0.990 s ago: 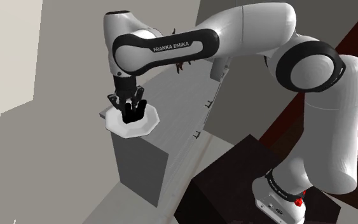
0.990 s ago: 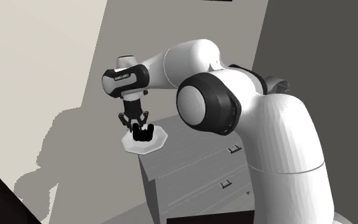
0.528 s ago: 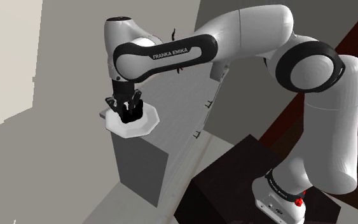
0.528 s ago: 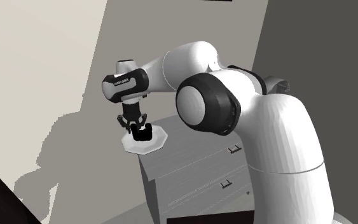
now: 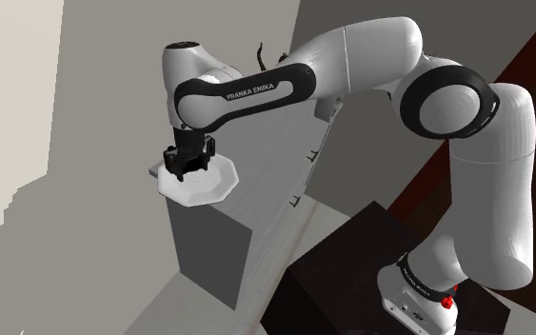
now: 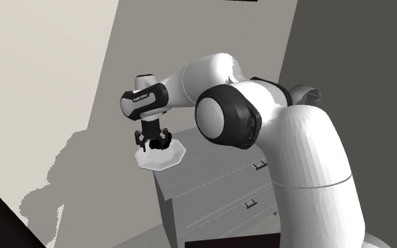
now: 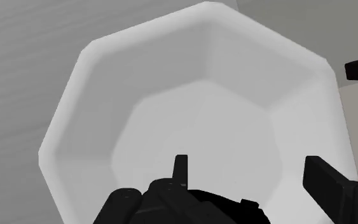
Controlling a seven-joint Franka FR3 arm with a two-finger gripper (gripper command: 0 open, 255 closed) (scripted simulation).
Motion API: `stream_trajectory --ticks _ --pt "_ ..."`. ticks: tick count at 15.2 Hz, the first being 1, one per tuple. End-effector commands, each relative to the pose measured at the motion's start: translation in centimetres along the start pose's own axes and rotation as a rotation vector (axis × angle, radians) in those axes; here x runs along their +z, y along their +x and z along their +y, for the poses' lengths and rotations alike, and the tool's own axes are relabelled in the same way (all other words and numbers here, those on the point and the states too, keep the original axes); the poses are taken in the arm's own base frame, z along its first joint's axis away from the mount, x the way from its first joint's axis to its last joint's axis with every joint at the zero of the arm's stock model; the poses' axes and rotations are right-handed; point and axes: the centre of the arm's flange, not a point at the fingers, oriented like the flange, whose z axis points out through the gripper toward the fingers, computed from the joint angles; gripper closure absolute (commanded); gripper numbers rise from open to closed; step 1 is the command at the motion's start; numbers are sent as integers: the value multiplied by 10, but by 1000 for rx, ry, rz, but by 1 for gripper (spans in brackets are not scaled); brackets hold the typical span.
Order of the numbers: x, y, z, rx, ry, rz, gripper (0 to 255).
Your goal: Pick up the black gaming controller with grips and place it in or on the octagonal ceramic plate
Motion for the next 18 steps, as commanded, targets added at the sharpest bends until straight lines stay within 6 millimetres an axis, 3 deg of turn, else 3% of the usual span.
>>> stream_trajectory --ticks 1,6,13,18 --pt "-6 17 11 -131 25 40 0" --pt "-26 59 29 -437 90 138 0" --pt "10 63 25 -437 90 138 0" --pt "13 63 25 -437 90 138 0"
